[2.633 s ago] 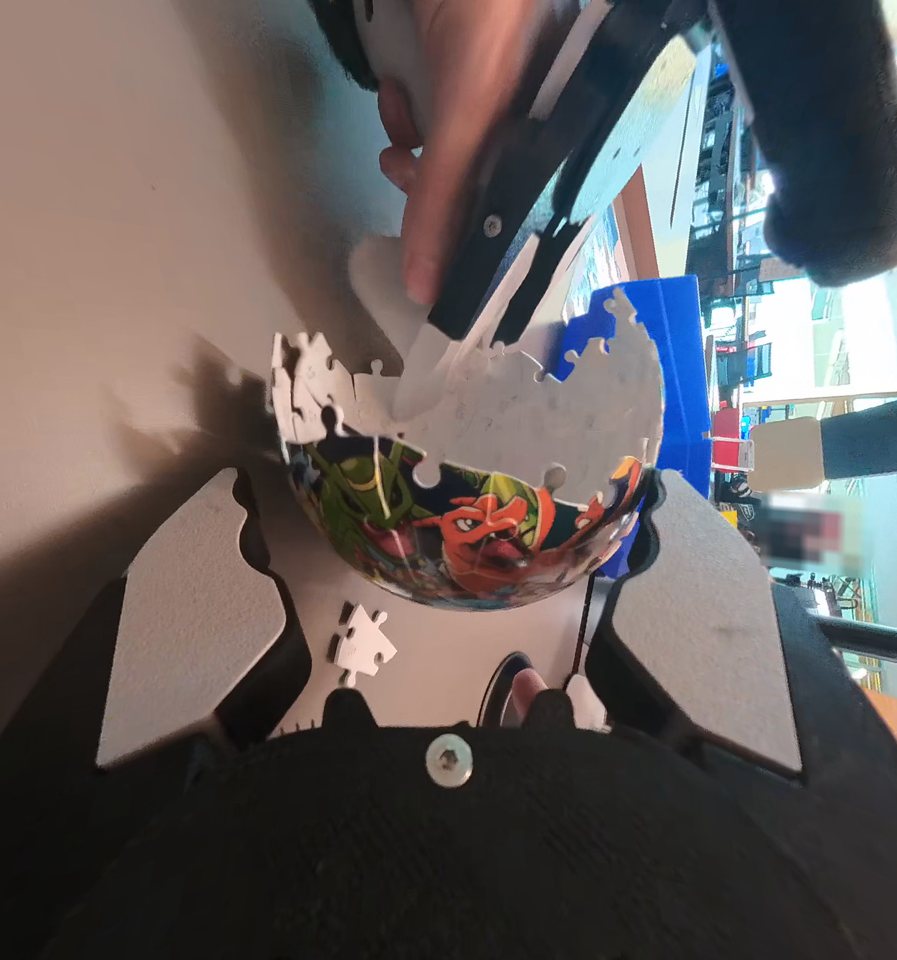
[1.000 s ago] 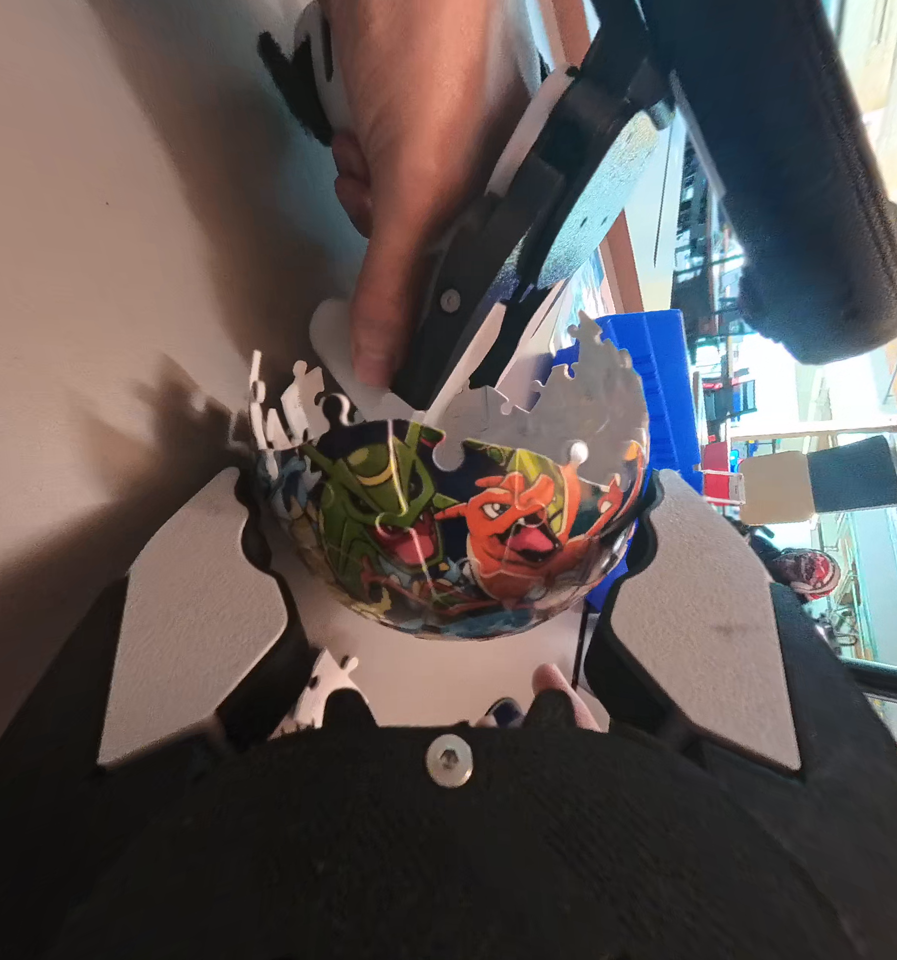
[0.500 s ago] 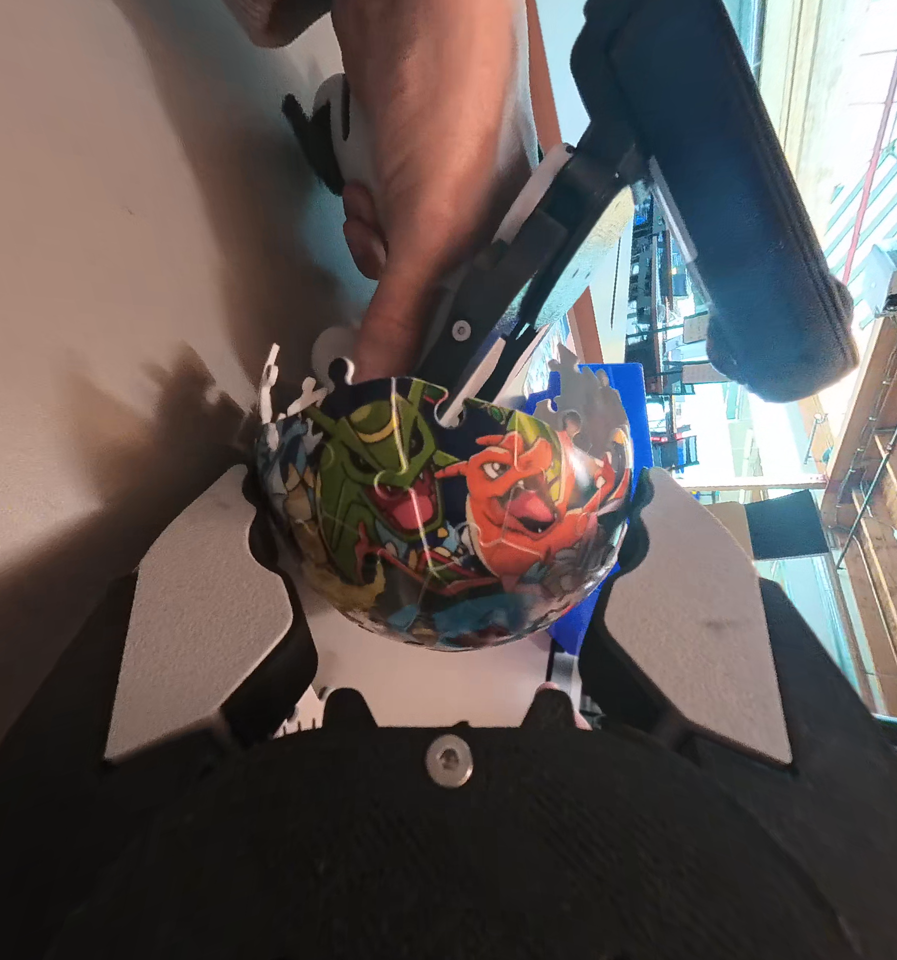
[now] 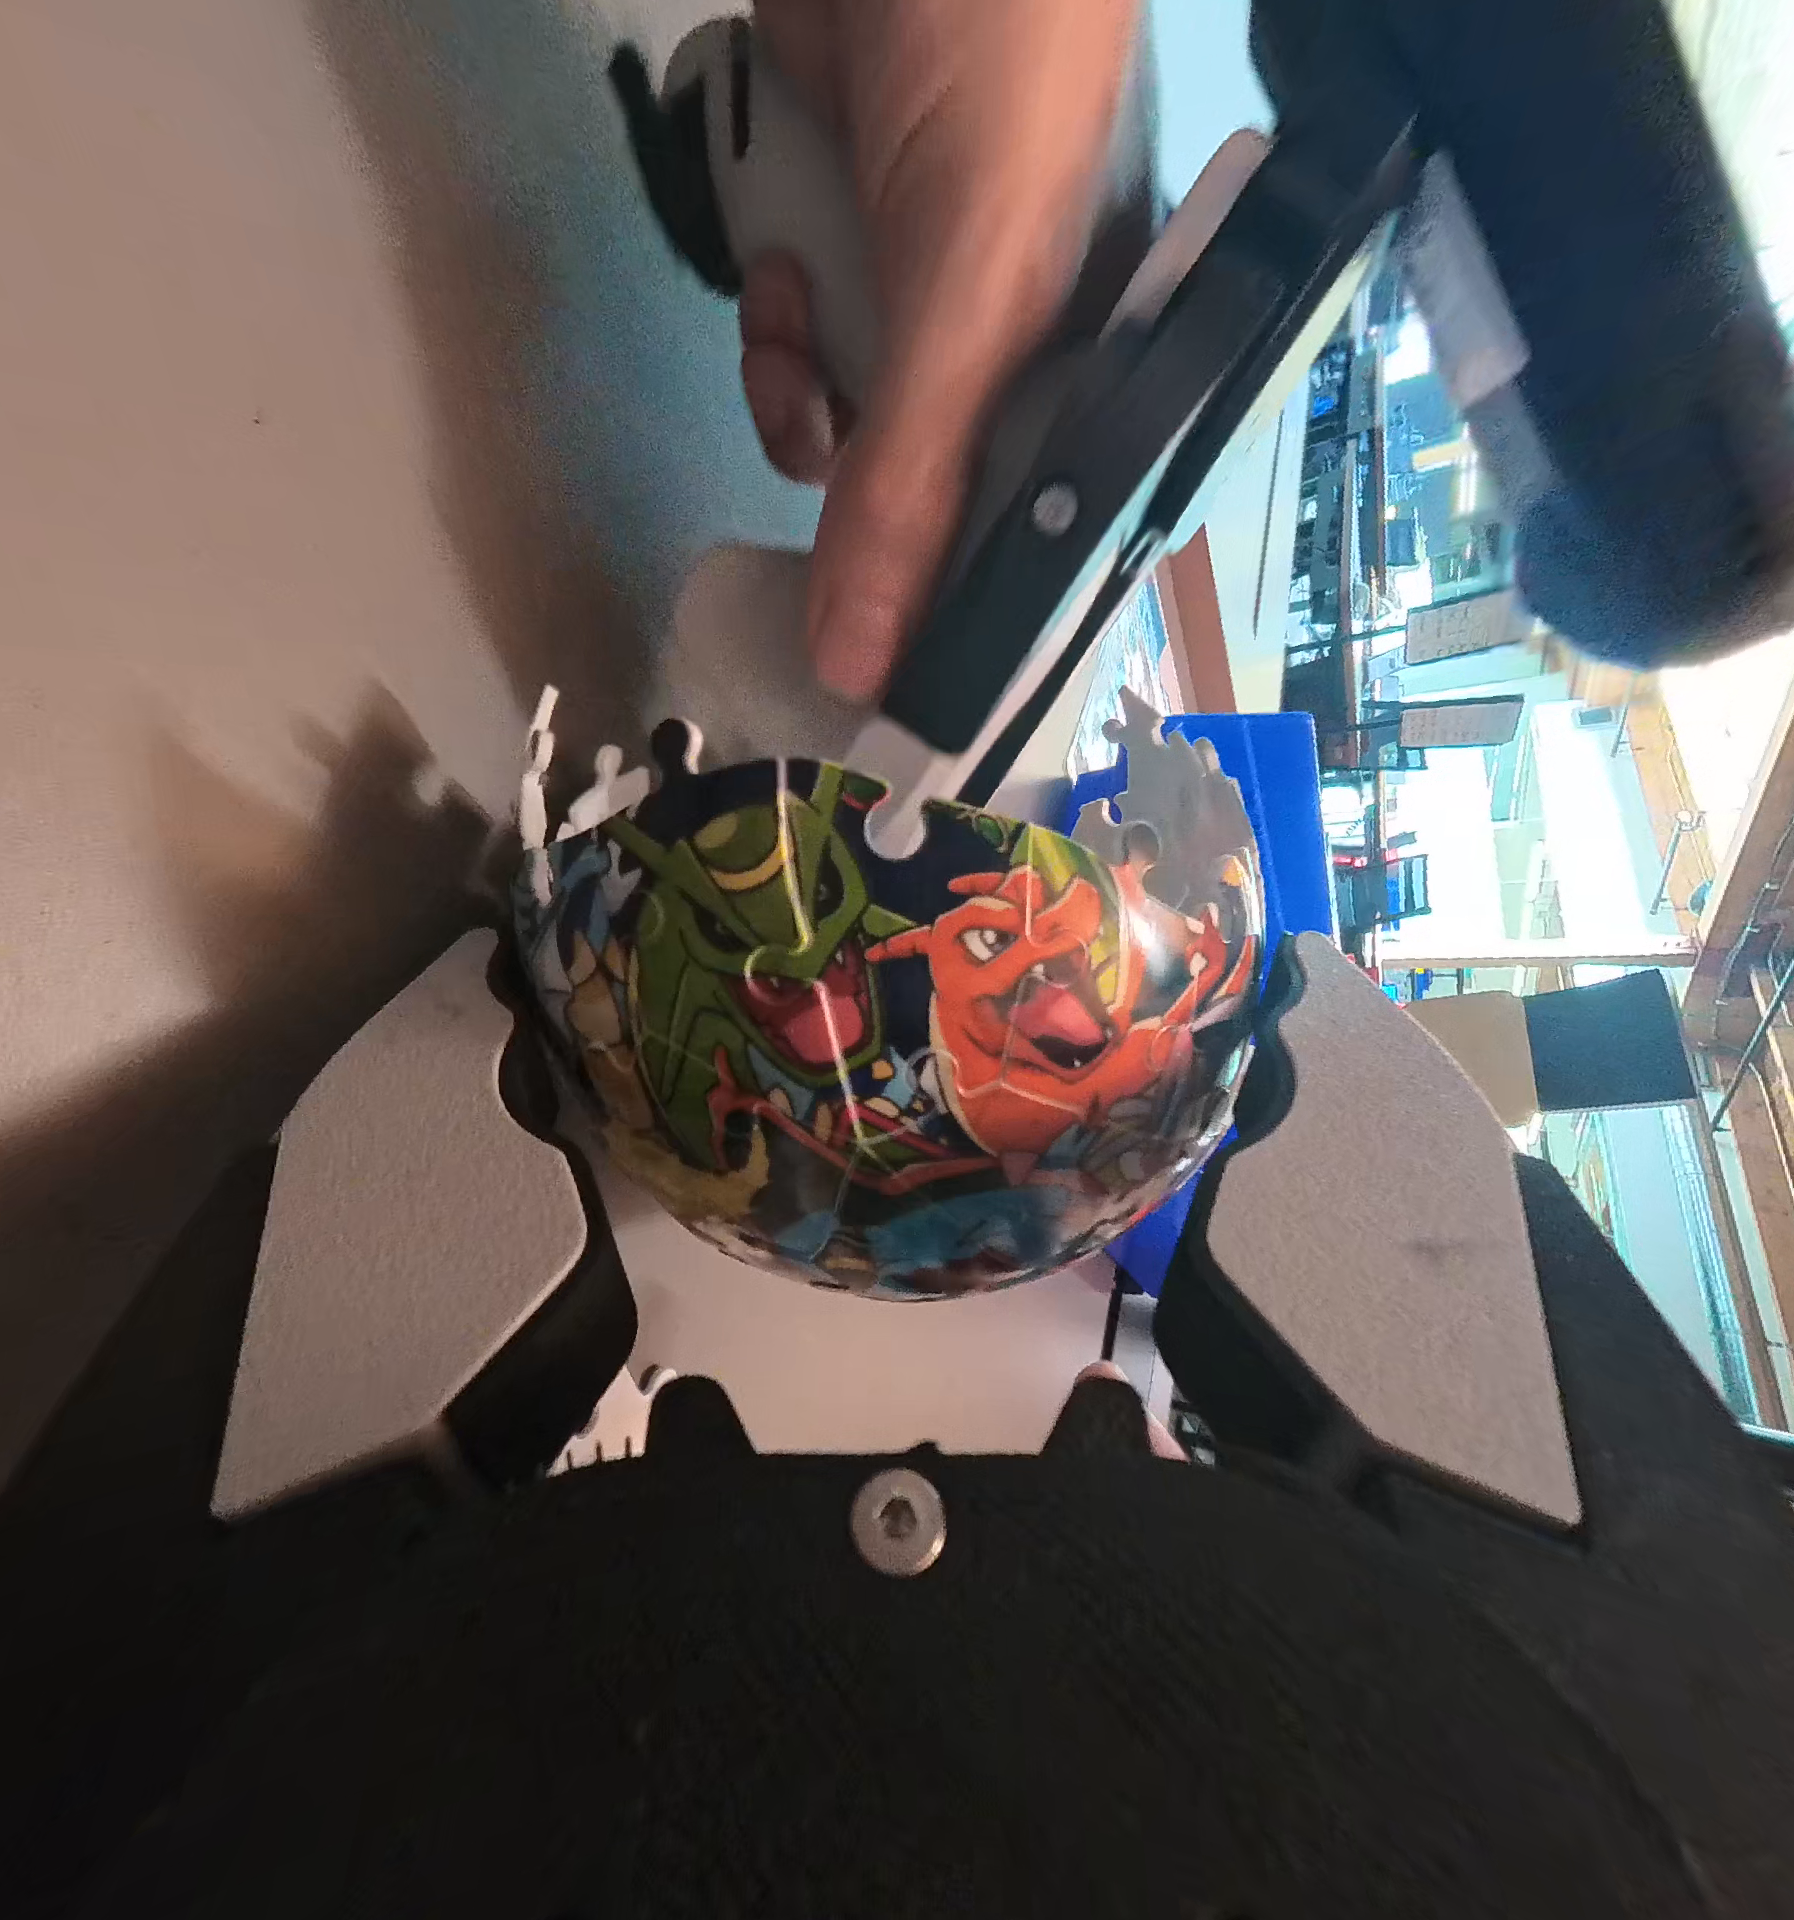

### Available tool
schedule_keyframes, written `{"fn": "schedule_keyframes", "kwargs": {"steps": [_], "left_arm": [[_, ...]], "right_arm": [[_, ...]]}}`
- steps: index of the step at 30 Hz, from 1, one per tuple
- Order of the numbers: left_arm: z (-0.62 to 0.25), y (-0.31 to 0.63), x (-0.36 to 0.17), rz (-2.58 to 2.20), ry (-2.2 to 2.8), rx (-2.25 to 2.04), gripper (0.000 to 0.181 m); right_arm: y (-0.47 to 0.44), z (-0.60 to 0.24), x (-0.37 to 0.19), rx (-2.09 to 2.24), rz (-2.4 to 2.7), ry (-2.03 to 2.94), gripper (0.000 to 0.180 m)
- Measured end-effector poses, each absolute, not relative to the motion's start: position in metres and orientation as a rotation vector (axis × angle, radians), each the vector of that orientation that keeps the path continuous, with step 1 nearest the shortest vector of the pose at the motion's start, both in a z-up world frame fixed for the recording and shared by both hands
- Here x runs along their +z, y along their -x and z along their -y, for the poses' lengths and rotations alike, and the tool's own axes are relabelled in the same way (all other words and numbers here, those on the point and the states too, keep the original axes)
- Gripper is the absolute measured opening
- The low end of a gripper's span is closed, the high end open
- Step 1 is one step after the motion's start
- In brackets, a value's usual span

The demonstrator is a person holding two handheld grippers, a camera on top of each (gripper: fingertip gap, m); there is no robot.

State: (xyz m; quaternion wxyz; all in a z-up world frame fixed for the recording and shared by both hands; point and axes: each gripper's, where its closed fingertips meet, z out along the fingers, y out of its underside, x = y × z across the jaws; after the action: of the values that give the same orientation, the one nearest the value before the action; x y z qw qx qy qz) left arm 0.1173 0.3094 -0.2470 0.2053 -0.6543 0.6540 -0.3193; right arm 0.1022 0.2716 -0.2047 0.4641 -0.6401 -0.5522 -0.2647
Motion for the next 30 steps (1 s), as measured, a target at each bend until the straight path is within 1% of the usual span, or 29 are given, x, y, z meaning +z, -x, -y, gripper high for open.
{"fn": "schedule_keyframes", "kwargs": {"steps": [5, 13, 30], "left_arm": [[-0.327, -0.086, -0.246, -1.909, 1.806, -0.792, 0.087], [-0.316, -0.108, -0.26, -1.912, 1.788, -0.769, 0.093], [-0.318, -0.116, -0.264, -1.877, 1.769, -0.707, 0.103]], "right_arm": [[-0.1, -0.273, -0.205, -0.669, 1.384, 1.58, 0.128], [-0.098, -0.274, -0.205, -0.707, 1.402, 1.586, 0.128], [-0.1, -0.276, -0.206, -0.704, 1.38, 1.62, 0.128]]}}
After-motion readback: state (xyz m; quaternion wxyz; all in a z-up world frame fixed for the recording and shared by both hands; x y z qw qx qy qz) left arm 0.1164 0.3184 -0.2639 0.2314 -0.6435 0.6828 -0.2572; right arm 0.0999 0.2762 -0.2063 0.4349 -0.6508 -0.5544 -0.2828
